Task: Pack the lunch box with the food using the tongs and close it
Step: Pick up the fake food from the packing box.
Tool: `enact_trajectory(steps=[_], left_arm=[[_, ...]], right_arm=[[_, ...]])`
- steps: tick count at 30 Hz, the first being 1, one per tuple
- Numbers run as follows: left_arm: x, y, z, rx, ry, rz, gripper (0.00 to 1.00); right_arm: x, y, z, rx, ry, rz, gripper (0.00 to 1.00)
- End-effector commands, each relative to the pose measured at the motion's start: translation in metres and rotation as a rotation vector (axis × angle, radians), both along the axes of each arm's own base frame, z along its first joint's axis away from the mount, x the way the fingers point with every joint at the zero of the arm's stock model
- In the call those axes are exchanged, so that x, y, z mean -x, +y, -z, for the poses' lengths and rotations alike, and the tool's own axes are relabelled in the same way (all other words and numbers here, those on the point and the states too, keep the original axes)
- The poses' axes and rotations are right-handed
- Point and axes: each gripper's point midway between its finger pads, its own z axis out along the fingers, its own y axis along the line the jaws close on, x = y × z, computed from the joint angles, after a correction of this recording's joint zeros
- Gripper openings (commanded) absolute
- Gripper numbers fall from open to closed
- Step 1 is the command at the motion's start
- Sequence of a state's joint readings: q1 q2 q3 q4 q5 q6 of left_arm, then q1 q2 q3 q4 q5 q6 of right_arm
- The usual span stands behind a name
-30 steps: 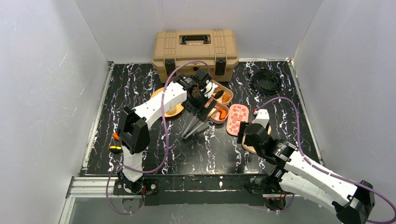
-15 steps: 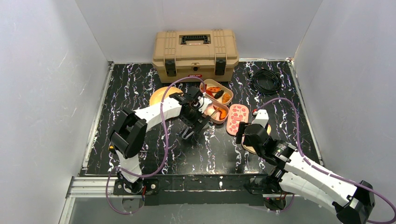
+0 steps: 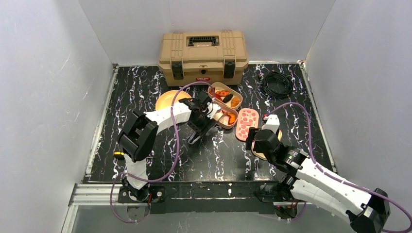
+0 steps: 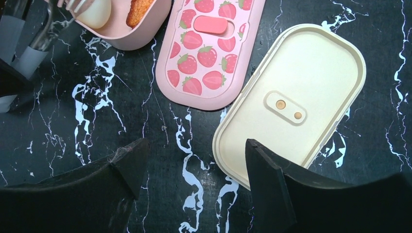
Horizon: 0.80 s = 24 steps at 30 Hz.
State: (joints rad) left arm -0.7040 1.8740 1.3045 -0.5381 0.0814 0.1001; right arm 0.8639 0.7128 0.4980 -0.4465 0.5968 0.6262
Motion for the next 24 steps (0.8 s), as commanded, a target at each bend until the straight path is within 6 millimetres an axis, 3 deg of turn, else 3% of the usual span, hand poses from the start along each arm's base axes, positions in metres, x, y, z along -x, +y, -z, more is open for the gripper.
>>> enact_trajectory(steps=[1, 5, 14, 18, 24], left_arm=[[0.012, -0.001, -0.029, 0.055, 0.018, 0.01, 0.46], [0.022, -0.002, -0.047, 0.094, 0.038, -0.012, 0.42], [0.046, 0.022, -0.079, 0.0, 0.135, -0.106, 0.39], [0.042, 0.023, -0.1, -0.006, 0.108, -0.12, 0.39], [0.023, 0.005, -0.143, 0.074, 0.042, -0.16, 0.36]], right_arm=[[-0.002, 0.0, -0.006, -0.026, -0.023, 0.018, 0.81], [-0.001, -0.002, -0.006, -0.038, -0.019, 0.027, 0.81], [0.009, -0.007, -0.023, -0.078, 0.006, 0.048, 0.81], [0.014, -0.005, -0.027, -0.112, 0.026, 0.043, 0.81], [0.023, 0.001, -0.024, -0.143, 0.074, 0.018, 0.8]])
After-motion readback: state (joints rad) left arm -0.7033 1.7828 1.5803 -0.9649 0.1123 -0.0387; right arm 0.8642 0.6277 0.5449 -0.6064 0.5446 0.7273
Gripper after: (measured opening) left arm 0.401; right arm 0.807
